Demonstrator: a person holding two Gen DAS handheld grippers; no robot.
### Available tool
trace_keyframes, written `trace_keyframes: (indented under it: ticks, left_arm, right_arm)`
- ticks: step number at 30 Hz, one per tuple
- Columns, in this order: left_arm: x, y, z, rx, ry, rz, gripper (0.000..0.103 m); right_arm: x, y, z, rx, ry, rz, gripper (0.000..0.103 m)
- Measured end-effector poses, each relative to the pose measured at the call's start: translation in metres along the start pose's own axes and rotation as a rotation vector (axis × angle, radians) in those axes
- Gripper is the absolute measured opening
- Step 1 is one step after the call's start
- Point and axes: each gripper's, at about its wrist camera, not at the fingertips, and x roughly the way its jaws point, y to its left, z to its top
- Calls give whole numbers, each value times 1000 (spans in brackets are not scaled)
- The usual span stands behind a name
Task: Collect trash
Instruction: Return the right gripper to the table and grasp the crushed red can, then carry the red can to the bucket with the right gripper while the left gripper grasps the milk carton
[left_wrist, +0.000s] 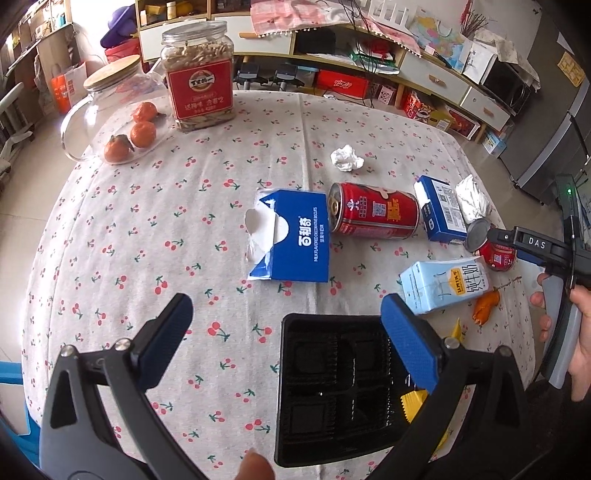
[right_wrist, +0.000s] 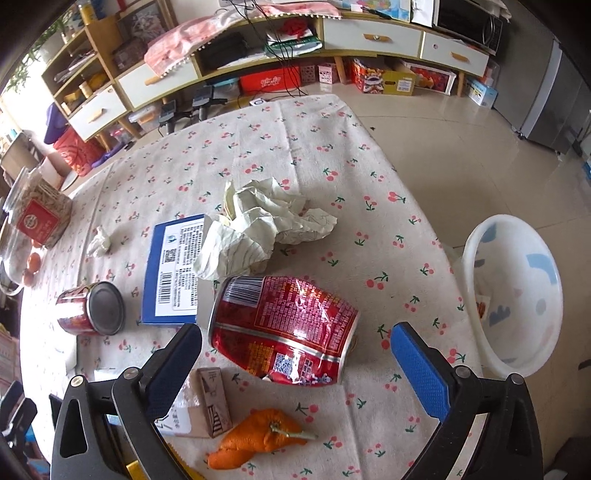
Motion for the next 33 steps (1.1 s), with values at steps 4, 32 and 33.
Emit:
trace_keyframes:
  ticks: [4,32,33]
  left_arm:
    - [2,0,0,1,7,1,101]
    - [40,-118,12,475,38,-230,101]
    - [42,-124,11,507,42,-235,101]
  right_arm:
    - [7,0,3,6,9,-3,103]
    - [-50,-67,-24,55,-41,108,81]
    - [-52,-71,-26,58,-44,109,81]
